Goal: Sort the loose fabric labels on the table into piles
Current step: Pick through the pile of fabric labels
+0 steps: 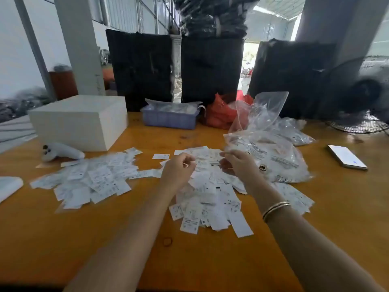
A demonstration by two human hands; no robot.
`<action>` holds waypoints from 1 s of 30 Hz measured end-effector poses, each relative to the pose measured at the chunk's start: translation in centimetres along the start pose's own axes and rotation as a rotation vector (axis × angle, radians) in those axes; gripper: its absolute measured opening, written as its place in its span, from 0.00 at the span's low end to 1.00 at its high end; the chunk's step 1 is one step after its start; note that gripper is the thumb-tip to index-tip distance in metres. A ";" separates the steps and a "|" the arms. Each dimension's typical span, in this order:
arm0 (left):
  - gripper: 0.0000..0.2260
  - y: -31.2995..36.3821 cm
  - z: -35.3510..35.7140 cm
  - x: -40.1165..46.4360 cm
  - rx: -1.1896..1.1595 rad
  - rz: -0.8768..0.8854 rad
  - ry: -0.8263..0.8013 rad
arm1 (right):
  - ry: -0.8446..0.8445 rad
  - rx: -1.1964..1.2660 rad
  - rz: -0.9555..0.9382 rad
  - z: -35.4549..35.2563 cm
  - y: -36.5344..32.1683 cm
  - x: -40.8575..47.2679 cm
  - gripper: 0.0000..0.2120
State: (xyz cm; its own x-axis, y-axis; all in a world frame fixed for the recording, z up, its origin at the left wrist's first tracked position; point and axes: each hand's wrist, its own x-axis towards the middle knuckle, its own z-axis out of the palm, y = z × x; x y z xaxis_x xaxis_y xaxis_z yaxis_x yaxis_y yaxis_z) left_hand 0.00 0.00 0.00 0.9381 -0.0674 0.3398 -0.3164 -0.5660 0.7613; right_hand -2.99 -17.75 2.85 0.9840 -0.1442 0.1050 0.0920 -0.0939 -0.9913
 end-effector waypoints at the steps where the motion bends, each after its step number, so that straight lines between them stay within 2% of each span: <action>1: 0.07 -0.5 0.1 0.2 0.073 -0.005 -0.007 | 0.050 -0.113 -0.039 0.4 0.6 0.8 0.11; 3: 0.08 -2.1 0.4 0.6 0.240 -0.009 0.006 | 0.233 -0.387 -0.203 0.2 1.7 2.5 0.11; 5: 0.09 -3.4 0.7 0.7 0.342 0.012 0.006 | 0.407 -0.490 -0.337 -0.9 2.2 4.0 0.12; 7: 0.08 -3.9 1.0 0.7 0.392 0.066 0.034 | 0.553 -0.619 -0.394 -3.1 2.5 5.9 0.13; 9: 0.06 -4.0 1.2 0.8 0.434 0.118 0.059 | 0.608 -0.866 -0.283 -5.2 2.8 7.6 0.15; 11: 0.06 -4.3 1.4 0.8 0.451 0.136 0.062 | 0.504 -1.095 -0.049 -6.5 3.2 8.8 0.15; 13: 0.06 -4.3 1.4 0.9 0.460 0.140 0.059 | 0.368 -1.209 0.102 -6.7 3.7 9.0 0.14; 15: 0.06 -4.4 1.5 1.0 0.466 0.136 0.057 | 0.350 -1.203 0.125 -6.5 4.3 9.0 0.12; 18: 0.06 -4.4 1.4 1.0 0.450 0.142 0.044 | 0.395 -1.175 0.066 -6.3 4.6 8.8 0.12; 23: 0.05 -4.4 1.2 1.0 0.413 0.138 0.032 | 0.458 -0.997 0.086 -7.0 4.7 8.9 0.11; 27: 0.06 -4.3 1.2 1.0 0.400 0.125 0.030 | 0.410 -1.073 0.134 -7.2 4.5 9.4 0.10; 30: 0.06 -4.3 1.2 1.0 0.389 0.124 0.024 | 0.417 -1.092 0.068 -7.3 4.3 9.3 0.10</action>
State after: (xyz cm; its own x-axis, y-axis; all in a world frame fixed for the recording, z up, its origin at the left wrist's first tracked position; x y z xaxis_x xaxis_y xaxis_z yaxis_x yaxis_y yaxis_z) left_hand 2.48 1.43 -3.60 0.8911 -0.1376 0.4324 -0.3454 -0.8237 0.4498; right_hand 5.42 -26.70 0.10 0.8365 -0.4748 0.2733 -0.3388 -0.8404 -0.4231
